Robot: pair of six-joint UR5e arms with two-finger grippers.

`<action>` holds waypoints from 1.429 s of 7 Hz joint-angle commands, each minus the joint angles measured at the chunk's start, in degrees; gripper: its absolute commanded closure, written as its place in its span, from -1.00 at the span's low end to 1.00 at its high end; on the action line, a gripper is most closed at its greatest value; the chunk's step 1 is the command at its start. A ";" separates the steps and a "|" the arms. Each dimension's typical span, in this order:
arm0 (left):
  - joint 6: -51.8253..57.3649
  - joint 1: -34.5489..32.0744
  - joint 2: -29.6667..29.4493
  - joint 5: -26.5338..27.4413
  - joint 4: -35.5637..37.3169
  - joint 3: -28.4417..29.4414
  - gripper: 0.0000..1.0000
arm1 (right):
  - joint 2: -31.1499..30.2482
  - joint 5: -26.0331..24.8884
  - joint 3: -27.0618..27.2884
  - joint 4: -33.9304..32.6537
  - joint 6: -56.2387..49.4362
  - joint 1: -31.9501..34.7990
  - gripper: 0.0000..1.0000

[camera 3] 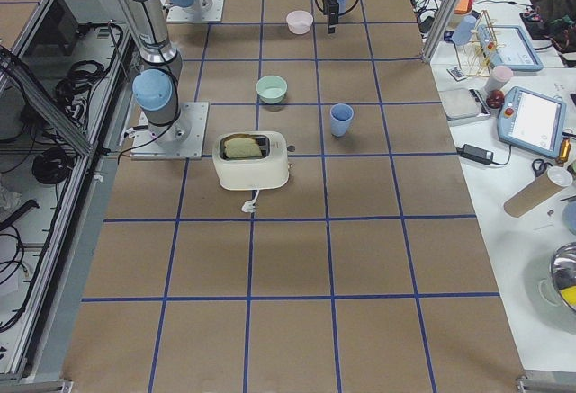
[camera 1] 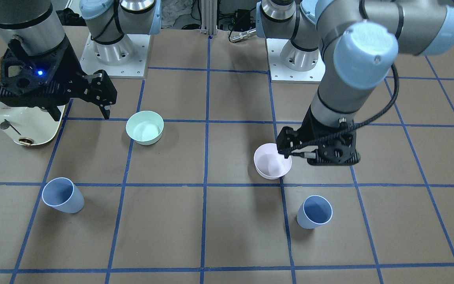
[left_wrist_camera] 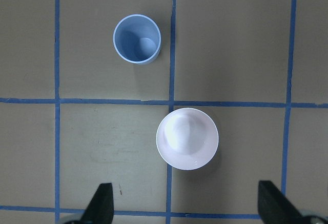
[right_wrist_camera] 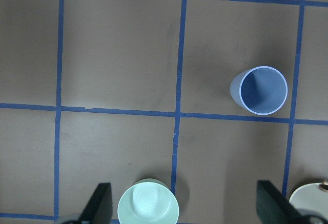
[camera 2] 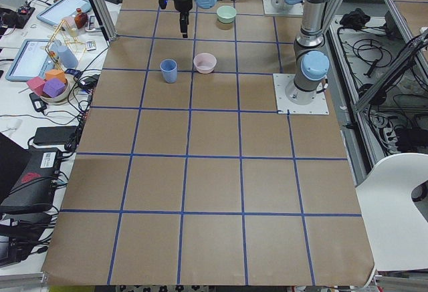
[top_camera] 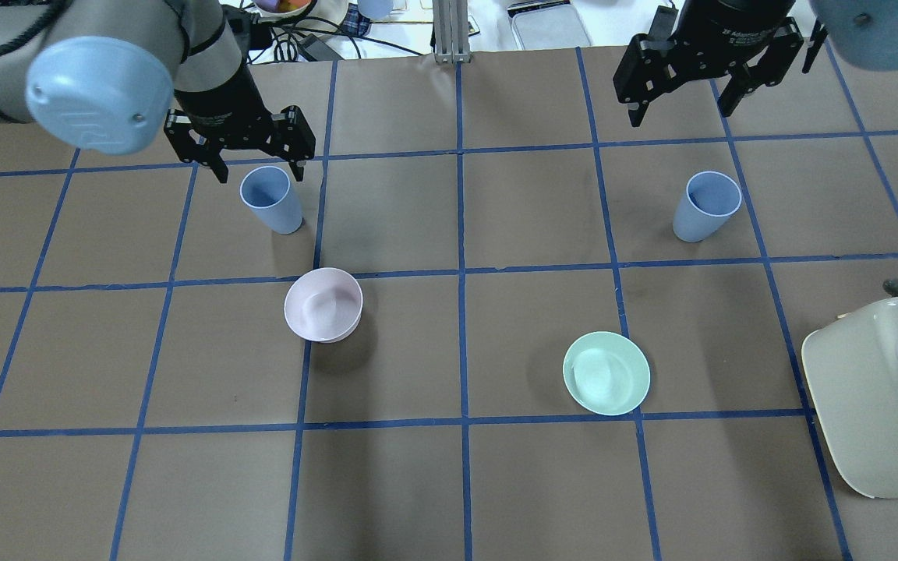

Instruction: Stack blue cups with both arms

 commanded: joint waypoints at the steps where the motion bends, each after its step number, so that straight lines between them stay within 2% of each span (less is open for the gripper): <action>1: 1.24 0.46 -7.68 1.32 6.15 0.36 -1.00 | 0.13 0.71 -0.21 -0.14 0.54 -1.60 -1.00; 2: 1.24 0.47 -10.40 3.24 7.98 0.62 -1.00 | 0.31 0.44 0.14 -0.23 0.28 -3.87 -1.00; 3: 1.33 0.47 -12.77 4.57 12.88 0.54 -1.00 | 2.83 0.70 0.49 -0.41 -0.50 -7.38 -1.00; 4: 1.67 0.47 -14.54 4.67 15.54 0.53 -0.74 | 6.51 0.53 0.84 -3.98 -3.12 -11.41 -1.00; 5: 1.68 0.47 -15.51 4.67 16.43 0.53 -0.10 | 9.77 0.44 1.20 -8.45 -8.19 -12.67 -0.99; 6: 1.77 0.38 -15.69 4.67 16.53 0.45 0.53 | 12.67 0.35 1.90 -13.02 -8.77 -13.47 -0.98; 7: 1.33 0.38 -15.78 4.67 17.22 0.36 1.00 | 16.97 0.44 2.86 -17.24 -8.95 -14.26 -0.91; 8: 0.72 -0.14 -15.61 4.67 17.58 0.27 1.00 | 20.49 0.44 4.52 -19.37 -11.56 -15.40 -0.70; 10: -1.81 -3.73 -13.86 3.71 17.41 0.53 1.00 | 20.79 0.44 7.26 -21.59 -14.48 -16.38 -0.70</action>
